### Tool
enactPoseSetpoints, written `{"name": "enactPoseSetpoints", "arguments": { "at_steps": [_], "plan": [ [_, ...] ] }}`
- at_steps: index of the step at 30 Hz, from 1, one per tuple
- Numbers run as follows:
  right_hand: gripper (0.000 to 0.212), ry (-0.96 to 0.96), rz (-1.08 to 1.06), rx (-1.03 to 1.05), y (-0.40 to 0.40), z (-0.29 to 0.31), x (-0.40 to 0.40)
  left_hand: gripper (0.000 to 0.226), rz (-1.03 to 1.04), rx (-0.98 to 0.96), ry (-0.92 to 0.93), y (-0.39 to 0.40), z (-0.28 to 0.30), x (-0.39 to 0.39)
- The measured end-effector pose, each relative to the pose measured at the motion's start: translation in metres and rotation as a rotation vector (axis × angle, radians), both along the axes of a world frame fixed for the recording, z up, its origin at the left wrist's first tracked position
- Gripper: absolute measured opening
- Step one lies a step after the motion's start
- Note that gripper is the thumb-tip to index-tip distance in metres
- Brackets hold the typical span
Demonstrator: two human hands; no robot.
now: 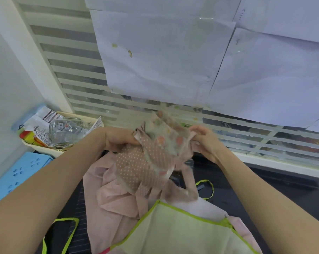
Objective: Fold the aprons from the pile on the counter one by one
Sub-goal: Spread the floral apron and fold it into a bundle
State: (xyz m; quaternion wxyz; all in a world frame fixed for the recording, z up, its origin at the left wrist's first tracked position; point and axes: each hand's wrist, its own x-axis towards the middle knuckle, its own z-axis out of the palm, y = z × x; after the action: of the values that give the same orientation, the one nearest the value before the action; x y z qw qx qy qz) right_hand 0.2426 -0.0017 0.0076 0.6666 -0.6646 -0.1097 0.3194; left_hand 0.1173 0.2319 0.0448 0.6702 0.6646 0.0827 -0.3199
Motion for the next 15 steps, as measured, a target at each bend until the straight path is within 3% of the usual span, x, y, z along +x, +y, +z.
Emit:
{"name": "enactPoseSetpoints", "arguments": {
  "at_steps": [2, 4, 7, 12, 13, 15],
  "plan": [
    [0.016, -0.282, 0.095, -0.372, 0.014, 0.008, 0.001, 0.015, -0.184, 0.166, 0.051, -0.014, 0.003, 0.005],
    [0.012, -0.447, 0.149, -0.551, 0.031, 0.017, -0.005, 0.017, -0.282, 0.329, 0.058, -0.028, 0.004, 0.011],
    [0.012, -0.241, 0.209, -0.455, 0.042, 0.018, -0.013, 0.015, -0.443, 0.534, 0.004, -0.046, 0.013, 0.018],
    [0.017, 0.312, 0.327, 0.027, 0.04, 0.028, -0.02, 0.04, -0.768, 0.972, -0.179, -0.065, 0.002, 0.024],
    [0.019, 0.322, 0.357, 0.018, 0.041, 0.031, -0.021, 0.041, -0.762, 0.998, -0.182, -0.066, -0.003, 0.022],
    [0.015, 0.156, 0.418, -0.126, 0.042, 0.035, -0.021, 0.039, -0.658, 0.982, -0.203, -0.065, -0.009, 0.021]
  ]
}}
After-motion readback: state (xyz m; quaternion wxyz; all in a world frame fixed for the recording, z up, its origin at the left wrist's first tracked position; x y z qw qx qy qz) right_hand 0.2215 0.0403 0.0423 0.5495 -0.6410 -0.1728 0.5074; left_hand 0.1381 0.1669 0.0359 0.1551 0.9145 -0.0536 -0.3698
